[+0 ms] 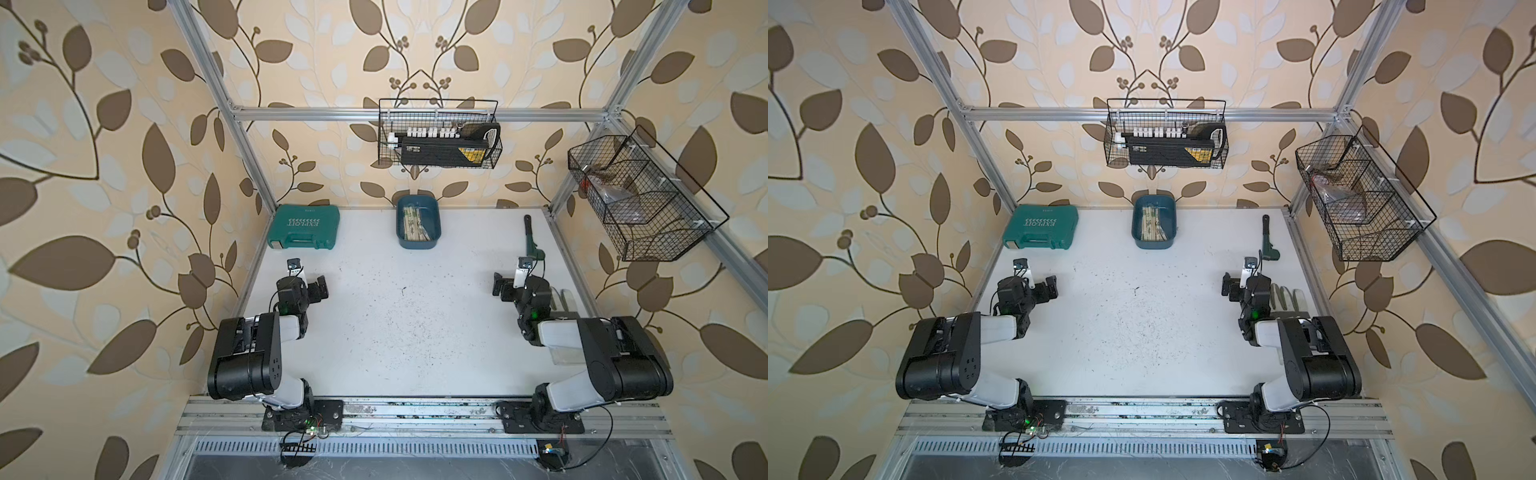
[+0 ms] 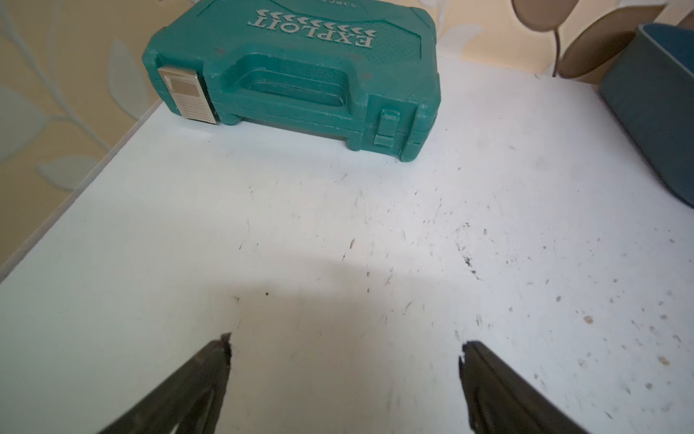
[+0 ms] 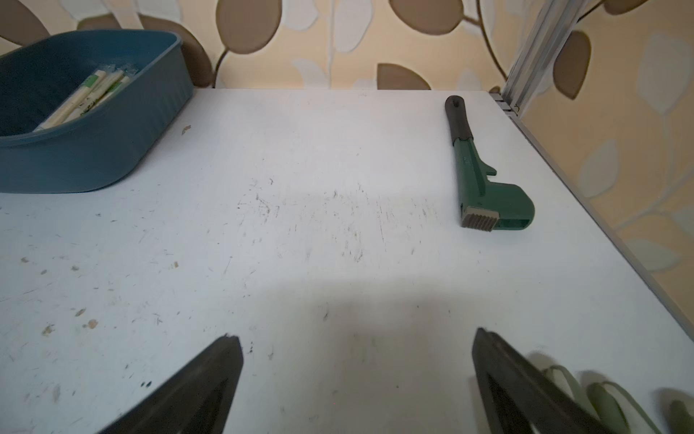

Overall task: Take the paired disposable chopsticks out of the storage box
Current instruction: Pick up the storage box at the center of the board.

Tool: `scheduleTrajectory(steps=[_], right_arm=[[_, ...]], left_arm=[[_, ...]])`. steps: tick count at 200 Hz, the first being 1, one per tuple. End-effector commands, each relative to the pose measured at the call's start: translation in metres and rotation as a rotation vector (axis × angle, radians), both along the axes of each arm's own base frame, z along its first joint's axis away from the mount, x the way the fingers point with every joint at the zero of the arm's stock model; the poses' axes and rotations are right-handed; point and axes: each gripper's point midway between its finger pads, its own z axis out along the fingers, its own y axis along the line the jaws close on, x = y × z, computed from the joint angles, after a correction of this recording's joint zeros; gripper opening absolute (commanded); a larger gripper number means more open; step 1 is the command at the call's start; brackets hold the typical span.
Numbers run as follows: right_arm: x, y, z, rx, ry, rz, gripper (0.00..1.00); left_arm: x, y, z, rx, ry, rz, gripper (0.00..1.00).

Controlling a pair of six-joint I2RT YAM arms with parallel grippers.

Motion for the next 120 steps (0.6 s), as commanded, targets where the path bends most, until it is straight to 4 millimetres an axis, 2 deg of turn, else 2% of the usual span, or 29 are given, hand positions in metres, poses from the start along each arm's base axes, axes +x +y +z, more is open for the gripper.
scheduleTrajectory(steps=[1, 120], right_arm=[[0.0057, 0.0015, 0.0056, -0.007, -0.012, 0.003, 0.99], [0.0063, 0.0024, 0.0053, -0.003, -0.008, 0.007, 1.00]], left_arm=[[0.0089, -0.0064, 0.0102, 0.002, -0.027, -0.039, 0.99], [0.0102, -0.0060, 0.0088, -0.001, -0.018, -0.039, 0.99]])
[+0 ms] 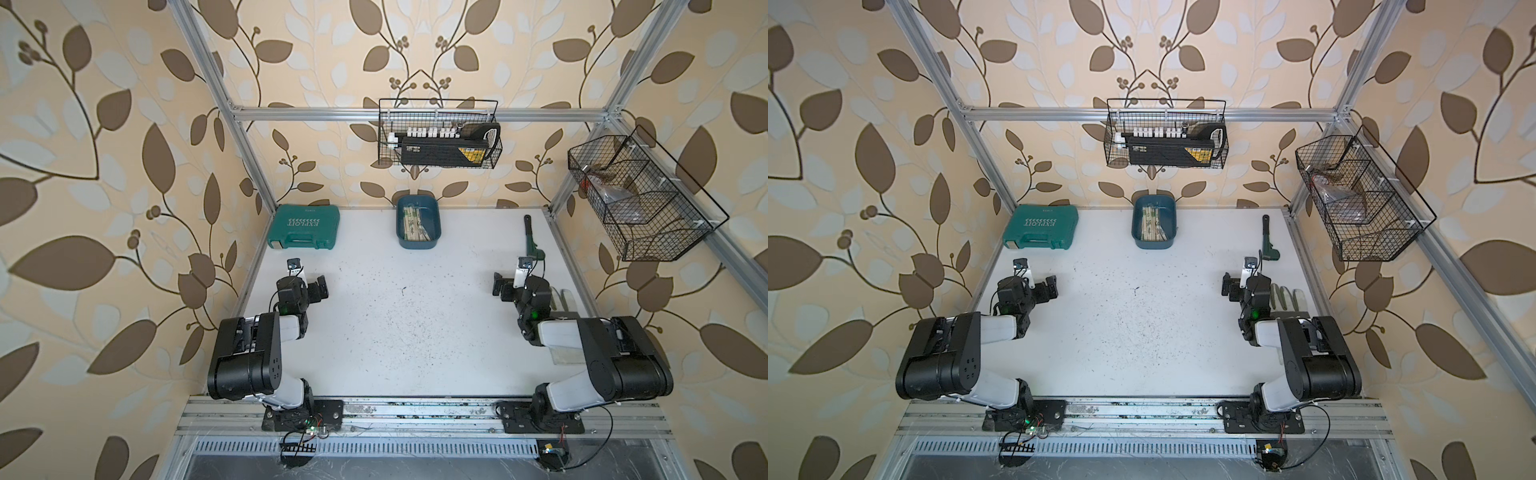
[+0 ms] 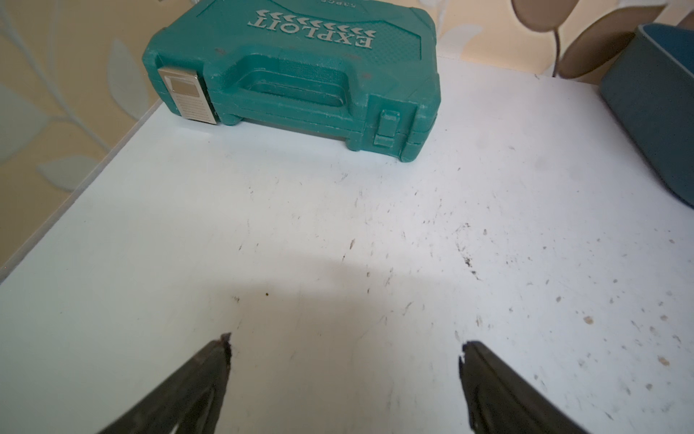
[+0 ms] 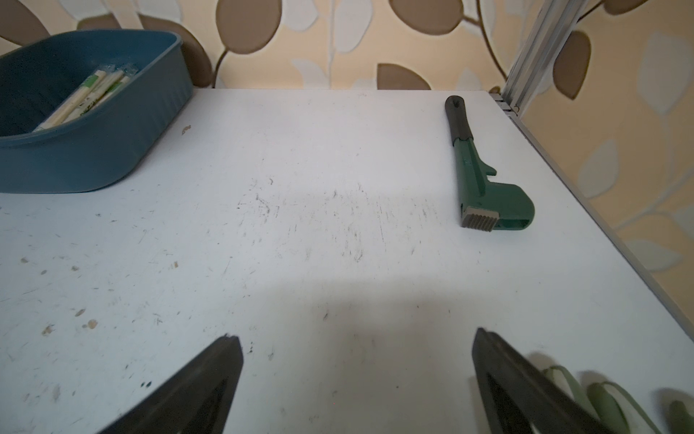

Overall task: Take the paired disposable chopsticks out of the storage box
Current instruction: Pick up the storage box at the center of the board.

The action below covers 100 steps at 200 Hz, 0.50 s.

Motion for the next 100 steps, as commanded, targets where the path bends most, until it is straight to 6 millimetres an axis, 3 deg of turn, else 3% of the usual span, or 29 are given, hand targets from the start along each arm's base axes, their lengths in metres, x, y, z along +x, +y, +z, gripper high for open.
scheduleTrajectory(steps=[1, 32, 49, 54, 56, 61, 71, 86, 95, 100], right_arm=[[0.006, 0.002, 0.005, -0.003, -0.009, 0.007, 1.00], [0.006, 0.000, 0.005, 0.007, -0.011, 0.007, 1.00], [0.005, -0.003, 0.007, 0.010, -0.020, -0.010, 1.00], [0.005, -0.009, 0.017, -0.005, -0.052, -0.061, 1.00], [0.005, -0.011, 0.022, -0.015, -0.064, -0.081, 1.00], [0.005, -0.013, 0.034, -0.038, -0.059, -0.118, 0.99], [0.004, -0.005, 0.059, -0.057, -0.003, -0.105, 1.00], [0.003, -0.010, 0.104, 0.182, -0.029, -0.233, 1.00], [0.002, -0.007, 0.113, 0.345, -0.008, -0.277, 1.00], [0.007, 0.006, 0.117, 0.411, 0.017, -0.201, 1.00]], left_arm=[[0.010, -0.006, 0.008, -0.001, -0.017, -0.037, 0.99], [0.010, -0.006, 0.008, -0.008, -0.015, -0.041, 0.99], [0.016, -0.014, 0.022, -0.001, -0.012, -0.092, 0.99], [0.018, -0.018, 0.025, -0.005, 0.063, -0.107, 0.99], [0.021, -0.019, 0.039, 0.000, 0.054, -0.109, 0.99], [0.023, -0.017, 0.049, -0.011, 0.104, -0.064, 0.99], [0.028, -0.016, 0.071, -0.094, 0.126, 0.006, 0.99], [0.027, -0.043, 0.097, -0.122, 0.101, -0.019, 0.99], [0.027, -0.064, 0.114, -0.110, 0.101, -0.033, 0.99], [0.027, -0.076, 0.122, -0.105, 0.105, -0.042, 0.99]])
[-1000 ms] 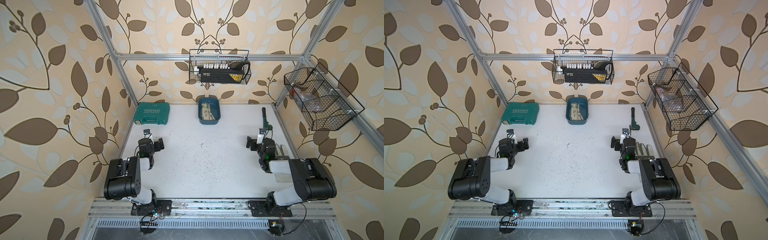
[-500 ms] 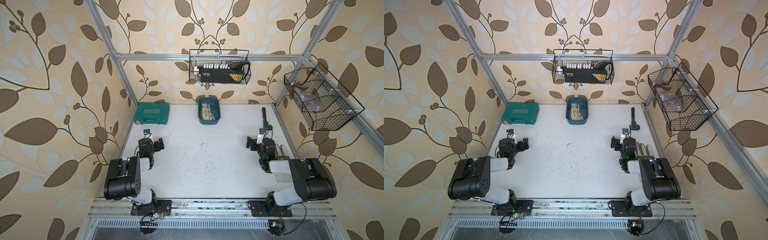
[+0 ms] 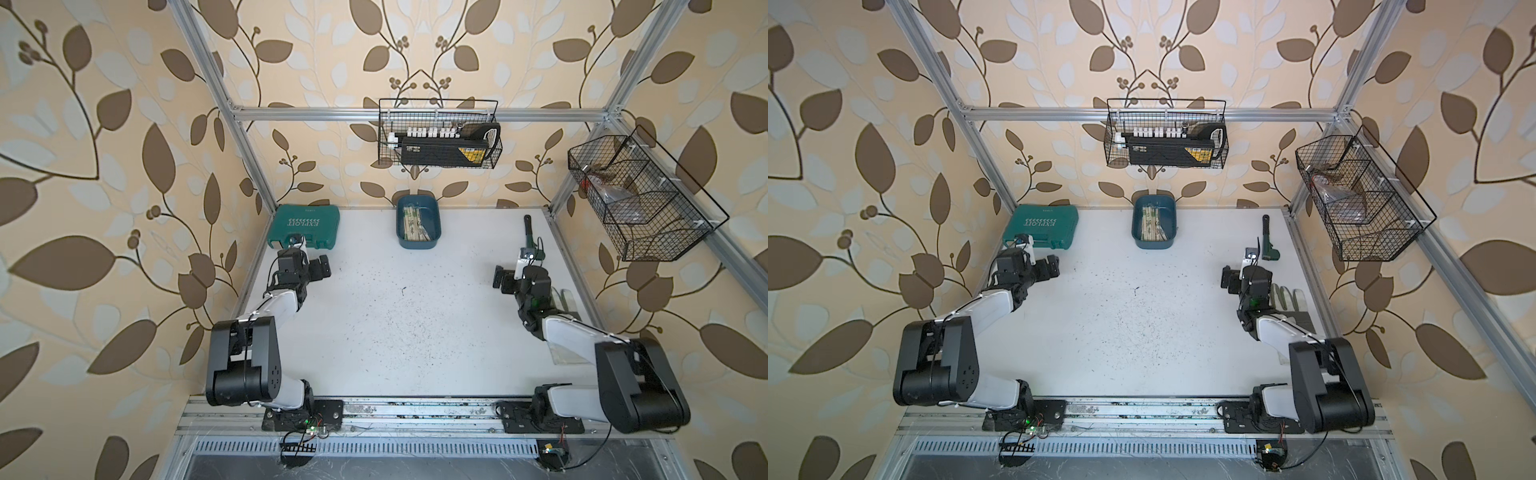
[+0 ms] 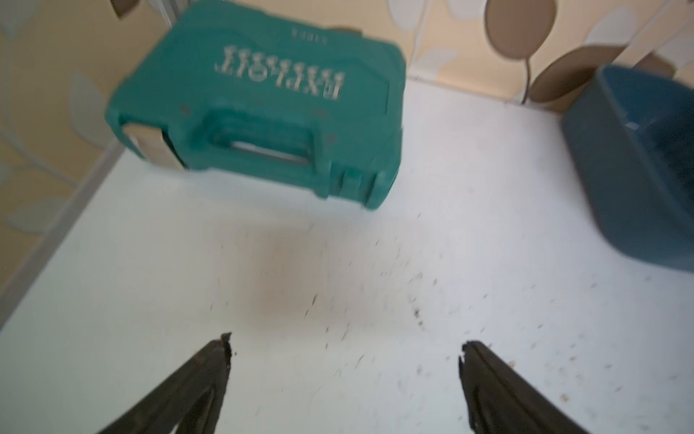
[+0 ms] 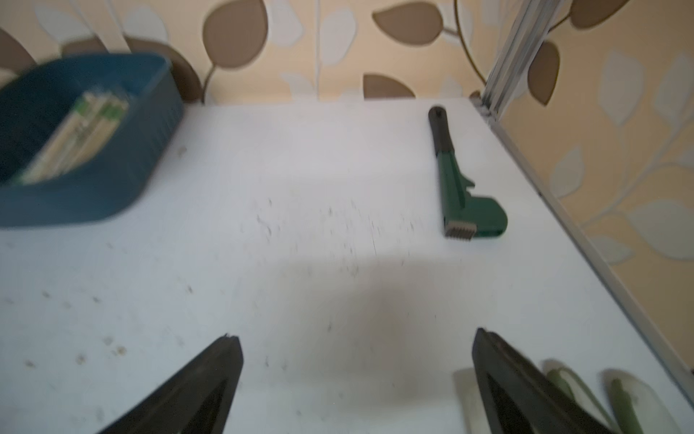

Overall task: Take the paired disposable chopsticks out of the storage box
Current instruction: Pick up the storage box at the center of the board.

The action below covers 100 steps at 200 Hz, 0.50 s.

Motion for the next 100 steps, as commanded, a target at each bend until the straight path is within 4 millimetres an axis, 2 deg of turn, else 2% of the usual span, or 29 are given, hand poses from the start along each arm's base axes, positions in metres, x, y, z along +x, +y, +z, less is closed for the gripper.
scheduleTrajectory(steps=[1, 3, 4, 5, 14, 26, 29, 41, 57, 58, 63, 78, 100], right_arm=[[-0.002, 0.005, 0.040, 0.330, 0.036, -0.067, 1.00], [-0.001, 0.019, 0.040, 0.364, 0.059, 0.016, 0.99], [0.002, 0.017, 0.046, 0.362, 0.048, 0.016, 0.99], [0.001, 0.027, 0.044, 0.380, 0.064, 0.067, 0.99], [0.007, 0.058, 0.059, 0.390, 0.083, 0.229, 0.95], [0.010, 0.088, 0.065, 0.308, 0.140, 0.293, 0.92], [0.013, 0.094, 0.068, 0.285, 0.150, 0.305, 0.92], [0.019, 0.125, 0.069, 0.206, 0.213, 0.369, 0.87], [0.033, 0.160, 0.072, 0.168, 0.276, 0.441, 0.86], [0.031, 0.161, 0.067, 0.167, 0.297, 0.443, 0.86], [0.038, 0.170, 0.069, 0.162, 0.305, 0.456, 0.85], [0.057, 0.187, 0.051, 0.132, 0.361, 0.456, 0.85], [0.089, 0.191, 0.028, 0.082, 0.448, 0.398, 0.85]], left_arm=[[-0.018, -0.045, 0.035, -0.036, 0.066, -0.005, 0.99], [-0.018, -0.049, 0.038, -0.037, 0.068, -0.007, 0.99], [-0.017, -0.052, 0.039, -0.037, 0.068, -0.013, 0.99], [-0.017, -0.055, 0.041, -0.040, 0.069, -0.019, 0.99], [-0.013, -0.082, 0.051, -0.079, 0.092, -0.078, 0.98], [-0.004, -0.111, 0.065, -0.123, 0.123, -0.126, 0.96], [0.001, -0.119, 0.059, -0.121, 0.146, -0.137, 0.95], [0.014, -0.147, 0.061, -0.117, 0.173, -0.203, 0.94], [0.035, -0.171, 0.061, -0.121, 0.224, -0.244, 0.88], [0.036, -0.172, 0.062, -0.122, 0.224, -0.247, 0.88], [0.043, -0.179, 0.059, -0.123, 0.236, -0.260, 0.87], [0.062, -0.194, 0.054, -0.150, 0.257, -0.294, 0.82], [0.087, -0.208, 0.042, -0.153, 0.284, -0.315, 0.79]])
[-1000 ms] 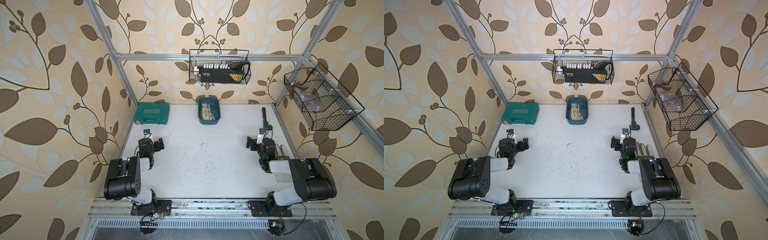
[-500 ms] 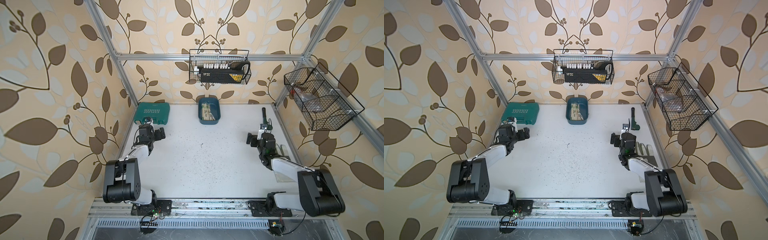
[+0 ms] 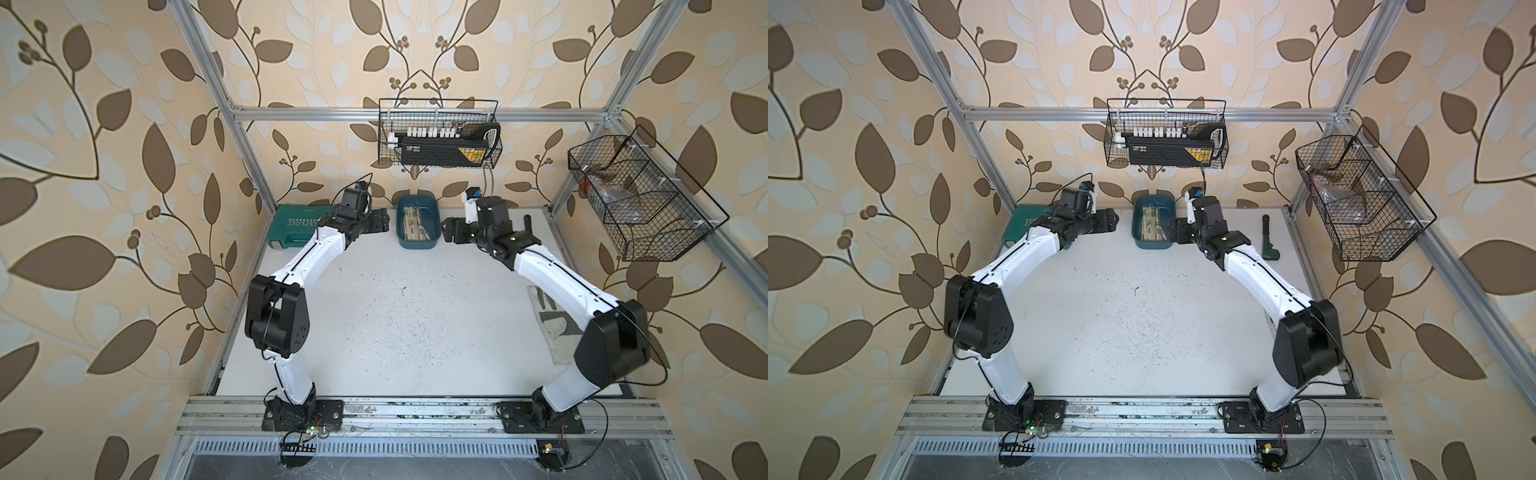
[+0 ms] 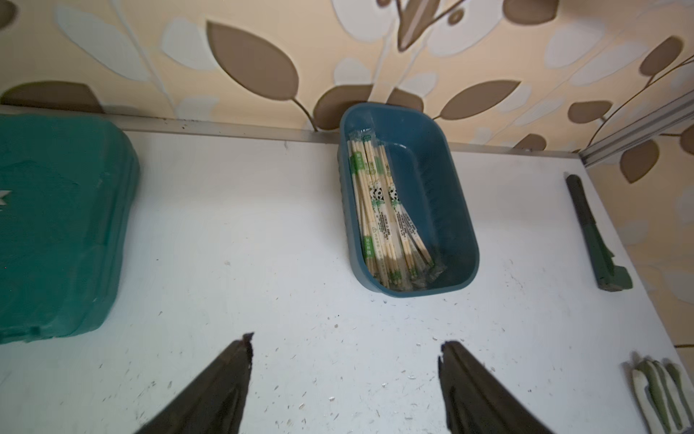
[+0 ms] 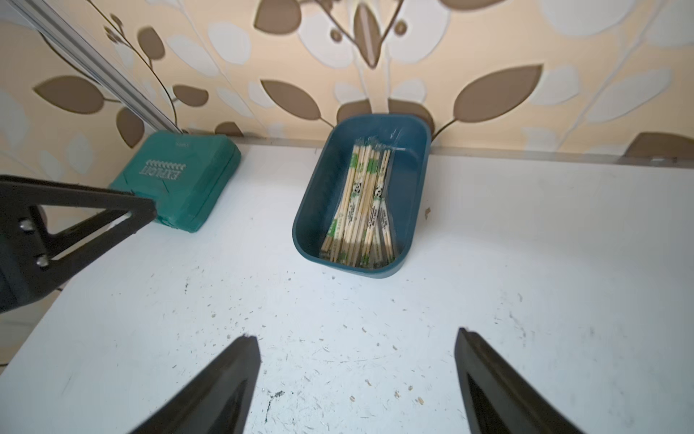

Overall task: Take the paired disposable chopsticks out of the storage box
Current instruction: Pick up the storage box at the center of the board.

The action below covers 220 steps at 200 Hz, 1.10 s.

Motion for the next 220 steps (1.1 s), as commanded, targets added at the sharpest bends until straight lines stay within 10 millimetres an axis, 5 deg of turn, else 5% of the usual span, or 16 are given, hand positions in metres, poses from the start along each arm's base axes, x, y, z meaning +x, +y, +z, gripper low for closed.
scheduleTrajectory(steps=[1, 63, 91, 155, 201, 220], right_arm=[[0.010, -0.010, -0.039, -0.128, 0.163, -0.040, 0.85], [0.067, -0.012, -0.085, -0.142, 0.239, -0.100, 0.82], [0.084, -0.008, -0.115, -0.098, 0.304, -0.092, 0.78], [0.114, -0.004, -0.147, -0.080, 0.351, -0.095, 0.71], [0.122, 0.002, -0.155, -0.086, 0.353, -0.066, 0.54], [0.122, 0.003, -0.155, -0.092, 0.354, -0.059, 0.36]], left_arm=[[0.006, -0.011, -0.011, -0.012, 0.090, -0.037, 0.79], [0.047, -0.048, -0.039, -0.040, 0.132, -0.112, 0.78], [0.061, -0.052, -0.063, -0.024, 0.174, -0.104, 0.73], [0.079, -0.065, -0.107, -0.034, 0.214, -0.121, 0.67], [0.083, -0.079, -0.119, -0.055, 0.217, -0.142, 0.59], [0.083, -0.084, -0.117, -0.067, 0.210, -0.150, 0.51]])
